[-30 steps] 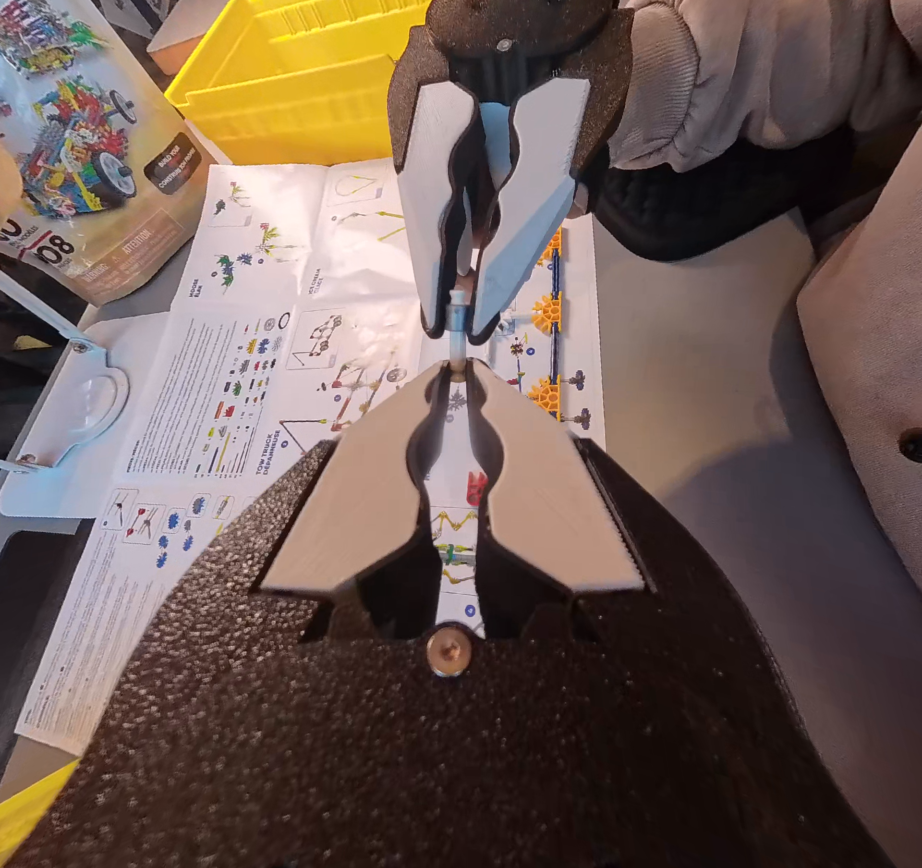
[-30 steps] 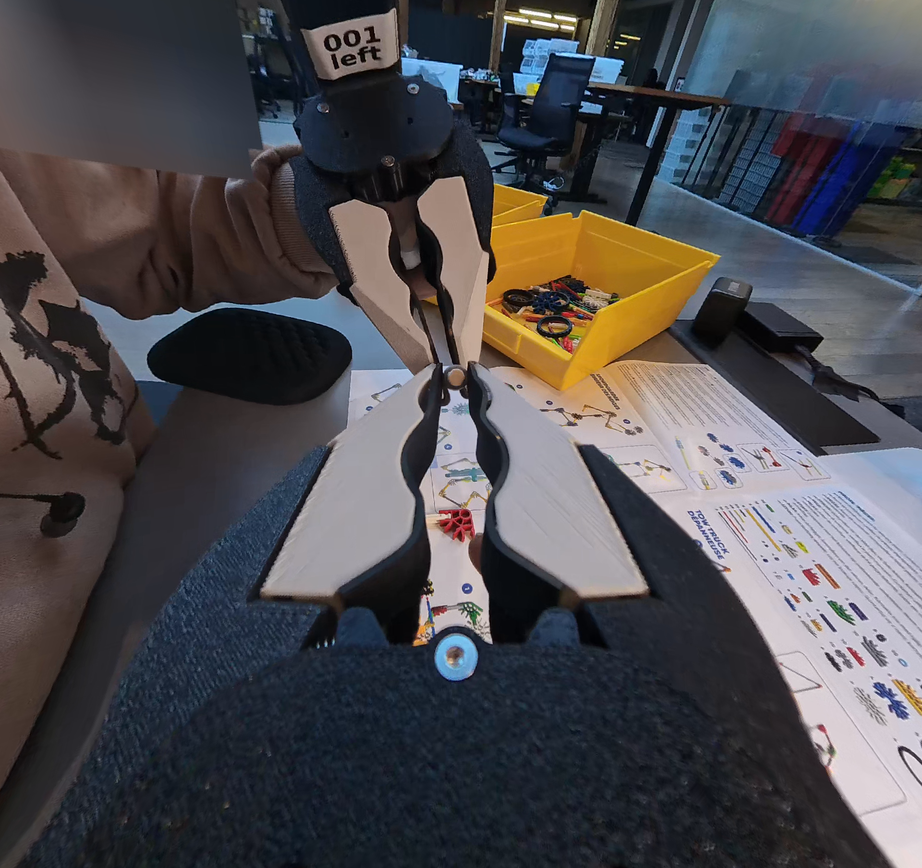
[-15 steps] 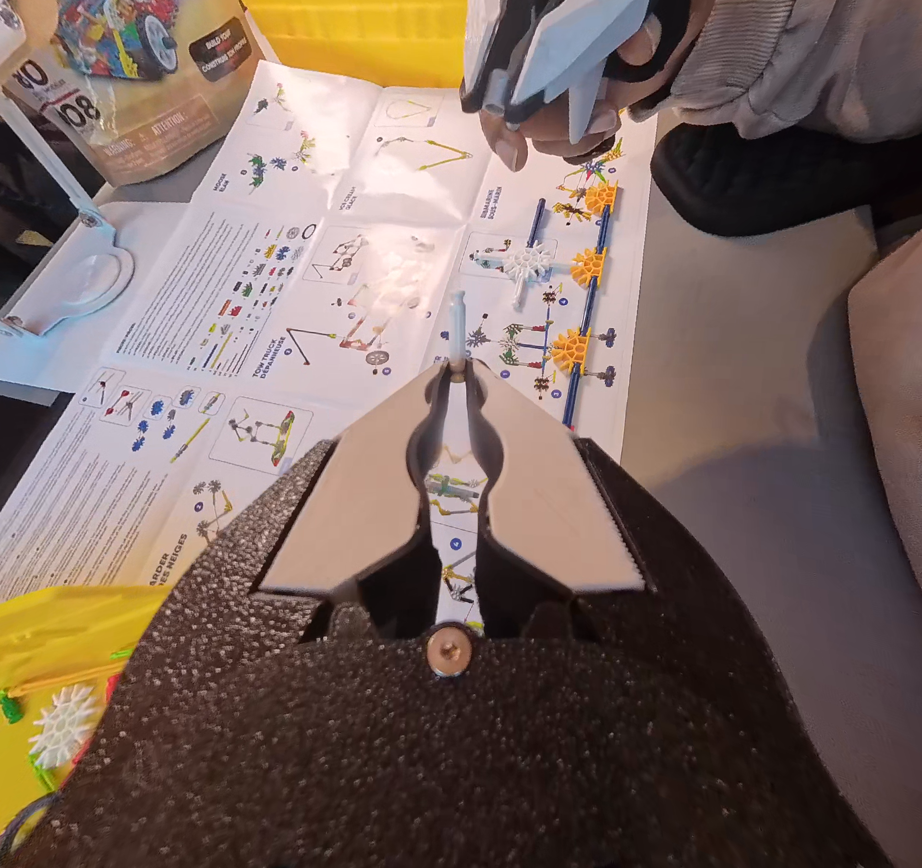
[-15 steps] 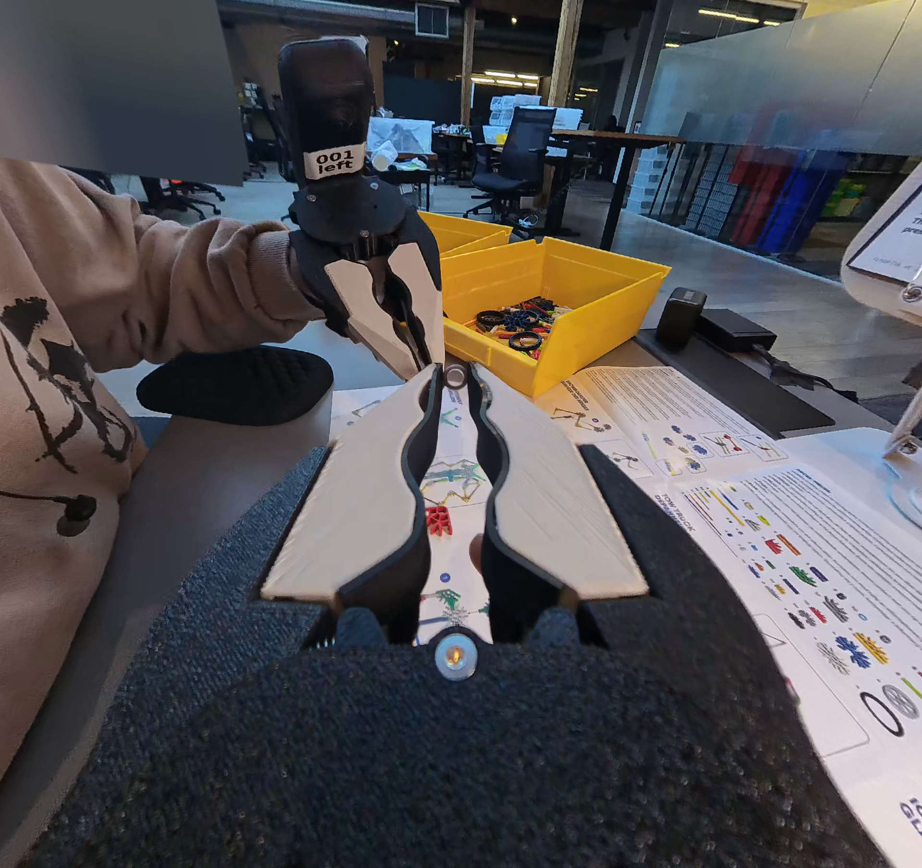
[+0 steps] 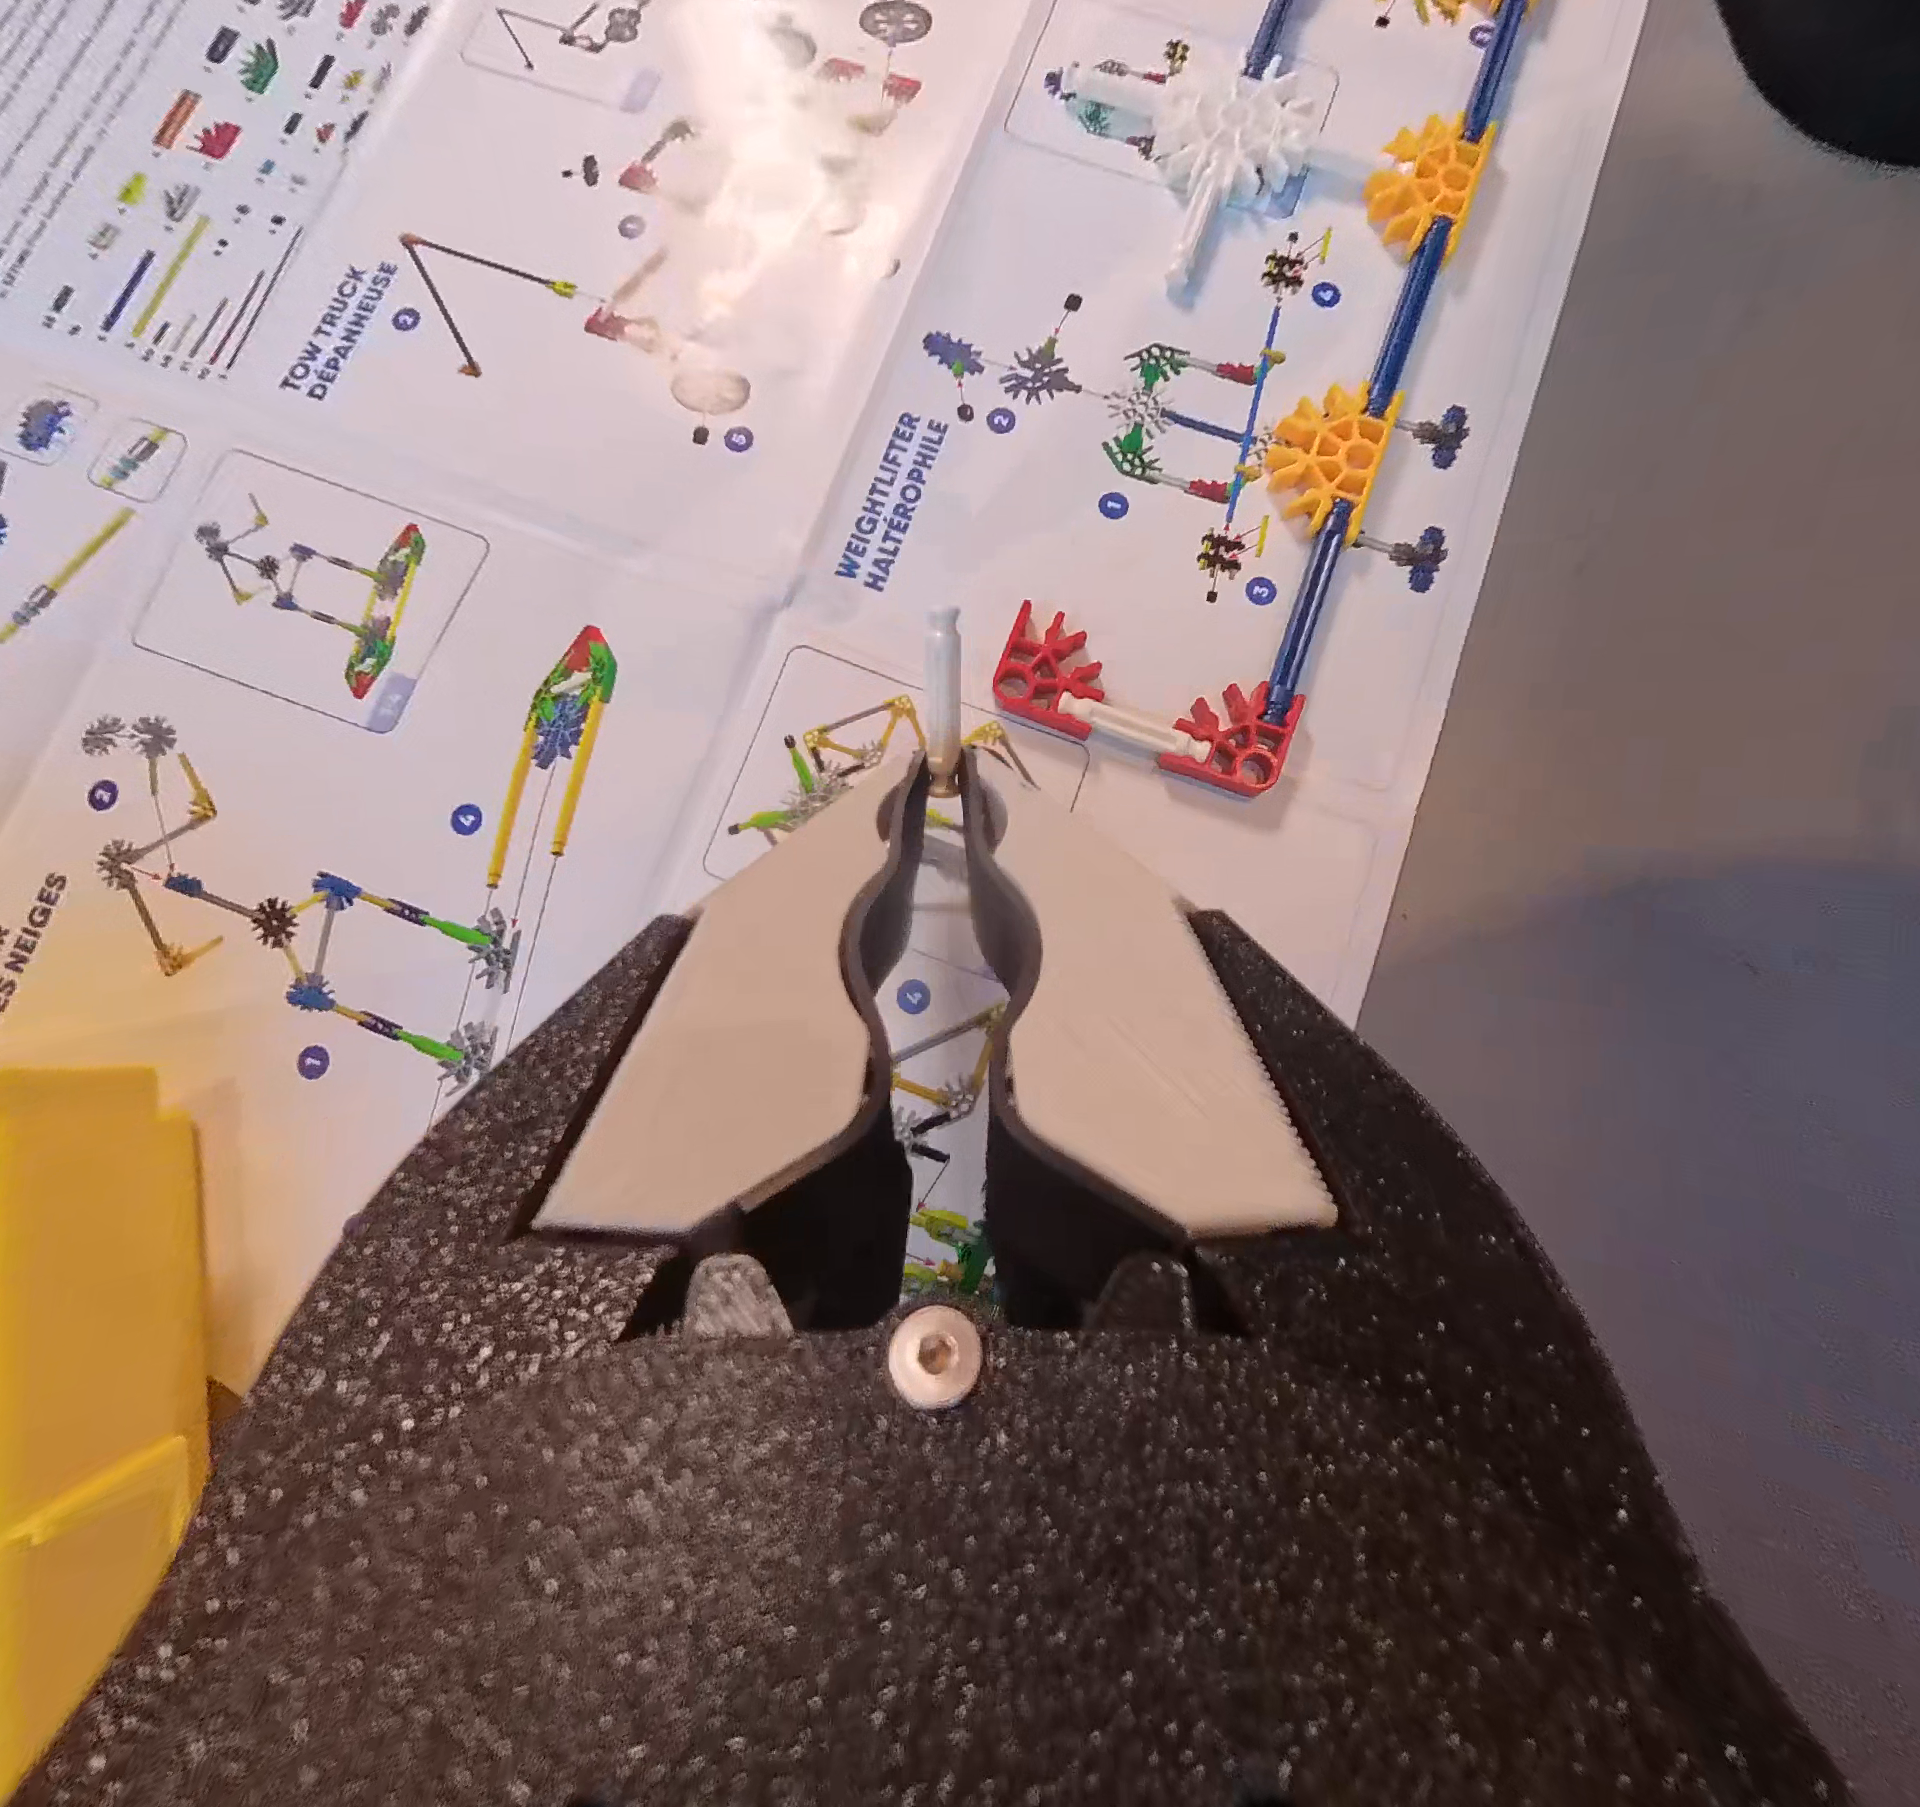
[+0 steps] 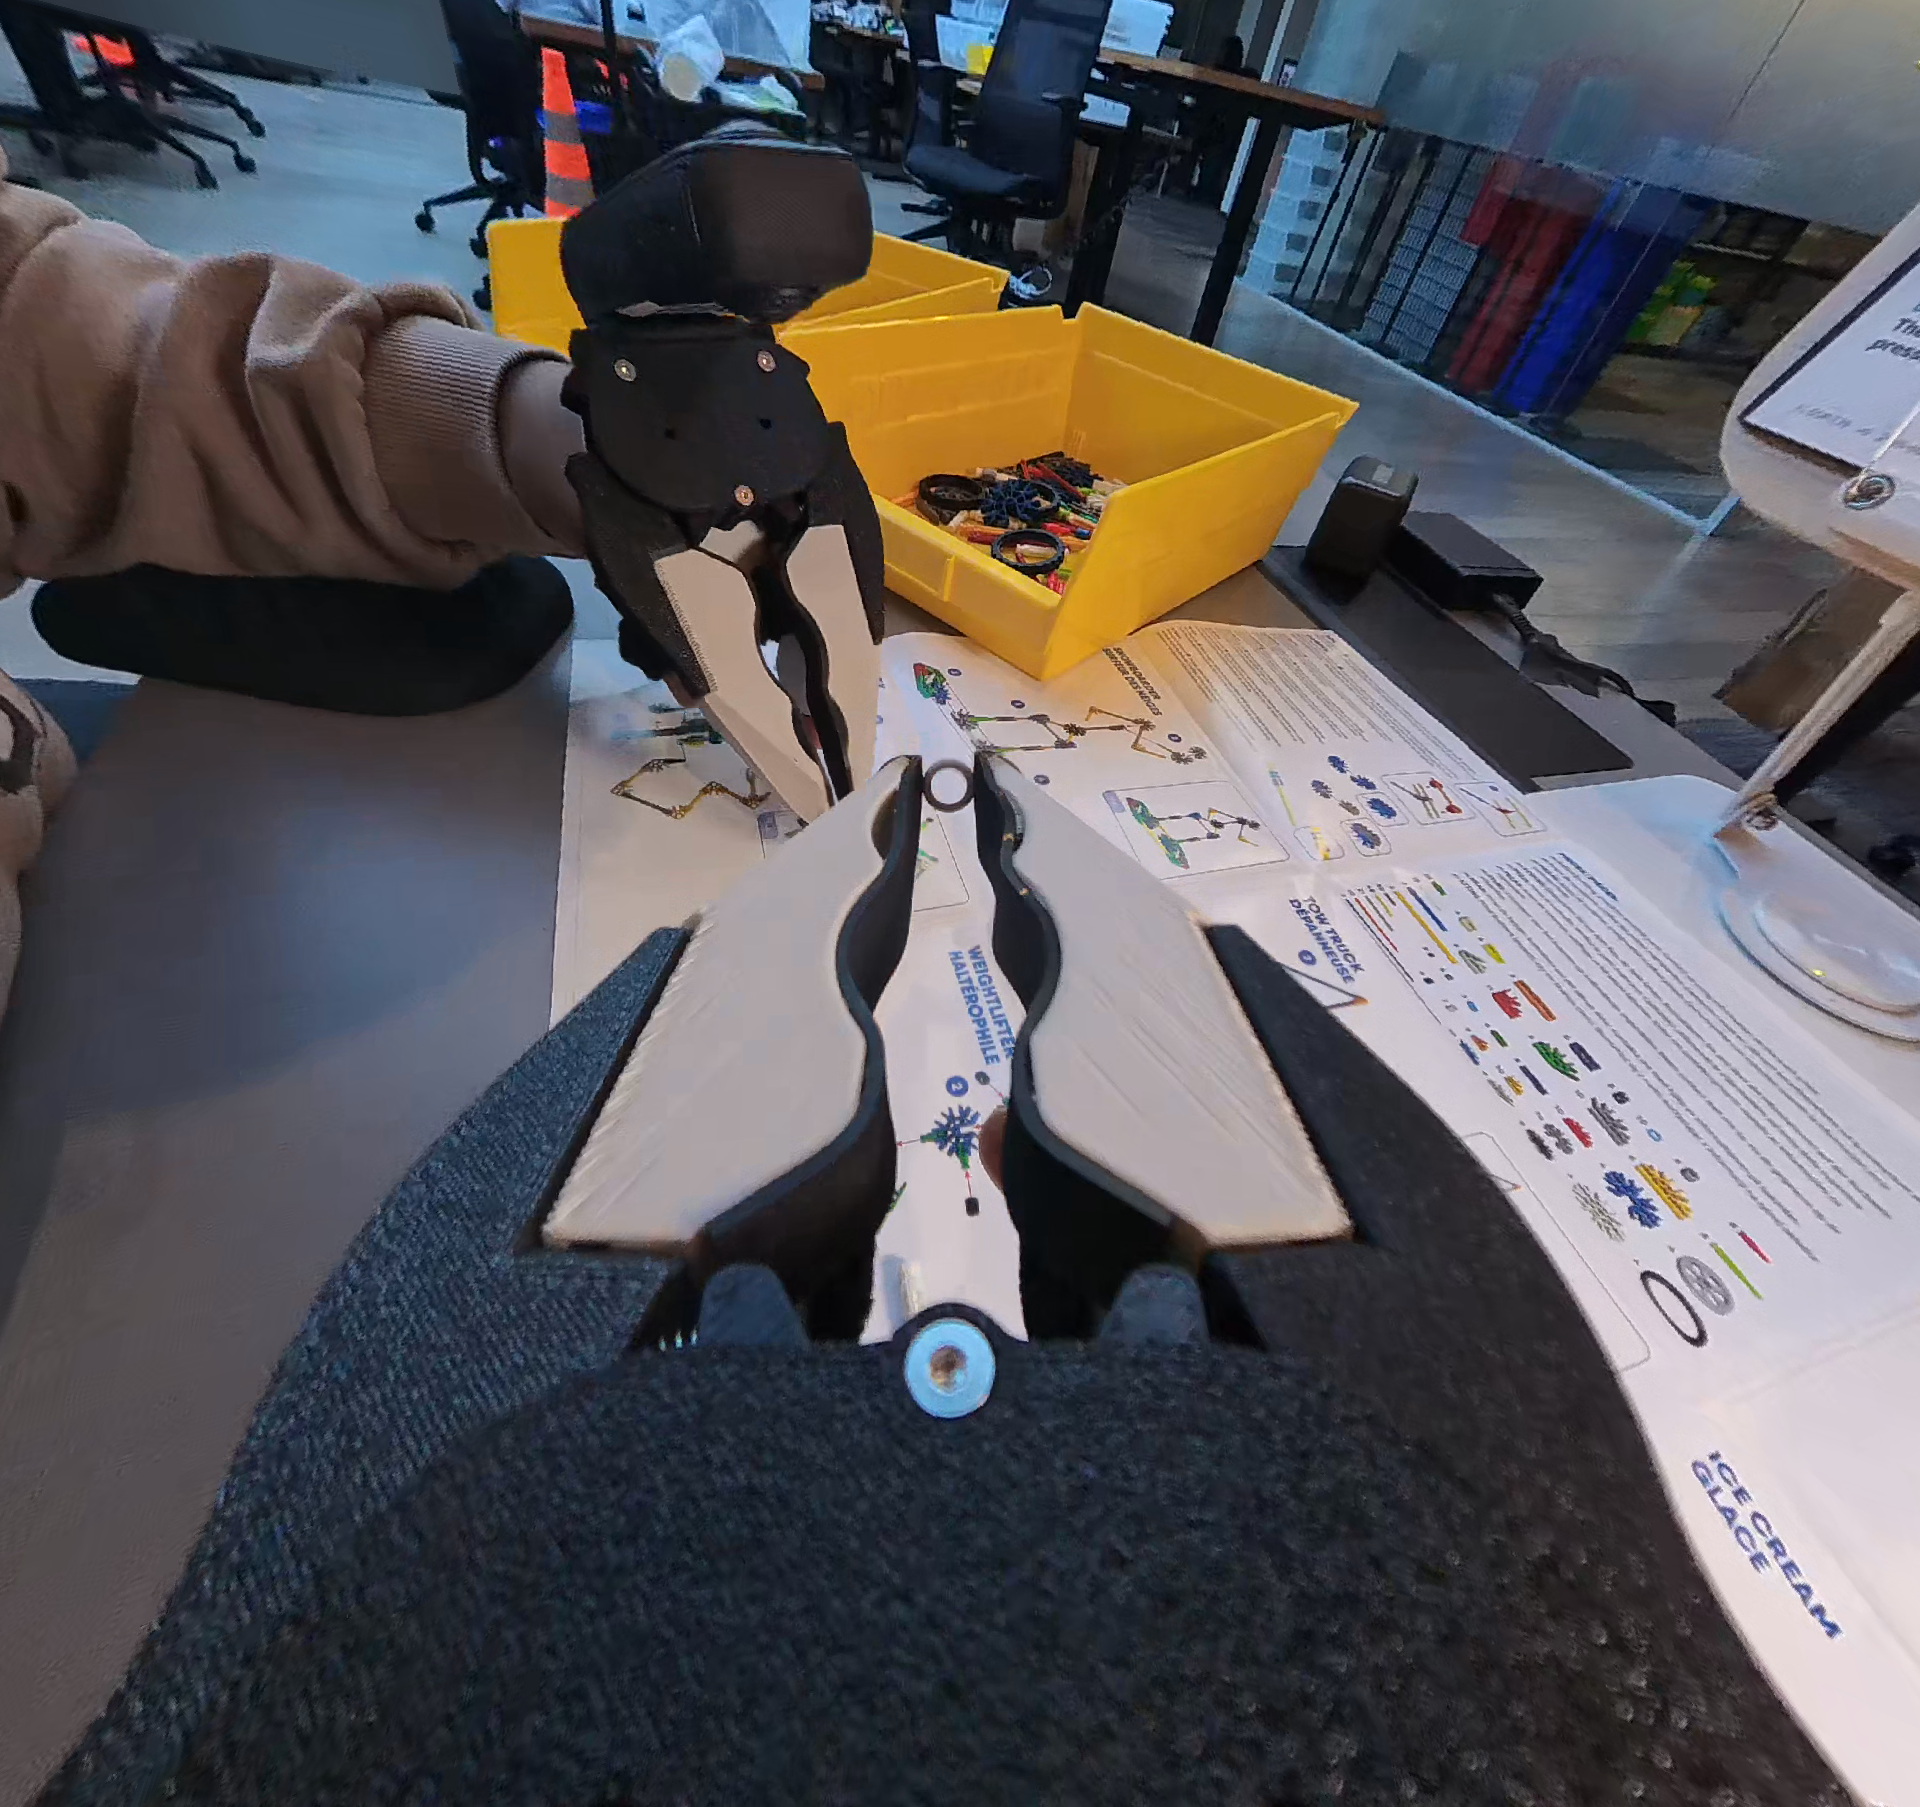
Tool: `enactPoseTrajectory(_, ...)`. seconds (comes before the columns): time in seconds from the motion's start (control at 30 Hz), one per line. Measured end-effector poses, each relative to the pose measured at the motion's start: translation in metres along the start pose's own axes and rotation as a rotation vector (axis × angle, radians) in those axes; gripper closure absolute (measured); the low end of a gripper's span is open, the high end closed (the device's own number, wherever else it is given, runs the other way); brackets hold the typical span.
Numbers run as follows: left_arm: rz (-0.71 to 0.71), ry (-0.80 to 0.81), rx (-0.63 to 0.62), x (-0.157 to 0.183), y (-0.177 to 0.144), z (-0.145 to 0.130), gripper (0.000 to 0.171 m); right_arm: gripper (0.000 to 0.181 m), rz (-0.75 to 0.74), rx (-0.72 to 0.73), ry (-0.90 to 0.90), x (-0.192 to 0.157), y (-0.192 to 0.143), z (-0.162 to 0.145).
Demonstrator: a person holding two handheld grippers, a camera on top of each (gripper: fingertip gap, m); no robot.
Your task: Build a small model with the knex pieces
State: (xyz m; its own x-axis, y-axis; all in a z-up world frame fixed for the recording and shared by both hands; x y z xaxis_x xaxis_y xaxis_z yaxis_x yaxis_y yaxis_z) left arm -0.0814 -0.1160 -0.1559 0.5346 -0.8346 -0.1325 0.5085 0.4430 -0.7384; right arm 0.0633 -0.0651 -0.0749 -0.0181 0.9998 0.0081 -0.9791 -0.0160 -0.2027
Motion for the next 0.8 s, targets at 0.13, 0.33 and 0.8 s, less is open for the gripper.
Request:
enactPoseTrajectory(0.13,0.016,-0.017,-0.021,-0.005,0.004,-0.006,0.168,0.173,0.003,-0.02,-0.004,-0.001,0.002,-0.006)
enactPoseTrajectory(0.33,-0.03,-0.087,0.21,-0.003,-0.01,0.021,0.154,0.173,0.022,-0.027,-0.045,-0.01,0.008,-0.009)
enactPoseTrajectory(0.8,-0.798,-0.613,0.818,0.028,-0.039,0.086,0.155,0.173,0.088,0.136,-0.214,-0.048,0.008,0.017)
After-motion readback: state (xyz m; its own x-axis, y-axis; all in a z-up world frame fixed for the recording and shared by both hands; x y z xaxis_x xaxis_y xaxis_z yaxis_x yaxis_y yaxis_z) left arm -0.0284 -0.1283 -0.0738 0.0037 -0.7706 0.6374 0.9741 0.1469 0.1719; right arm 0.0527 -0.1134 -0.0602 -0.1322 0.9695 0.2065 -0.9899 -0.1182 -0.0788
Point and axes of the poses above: each gripper's, where its closed fingertips meet, y out along the fingers, z out of its top, x = y × z across the jaws, the point moved 5 cm from there along -y, back along the fingers, and after that the axes turned 9 degrees about y, right-handed, at the moved point
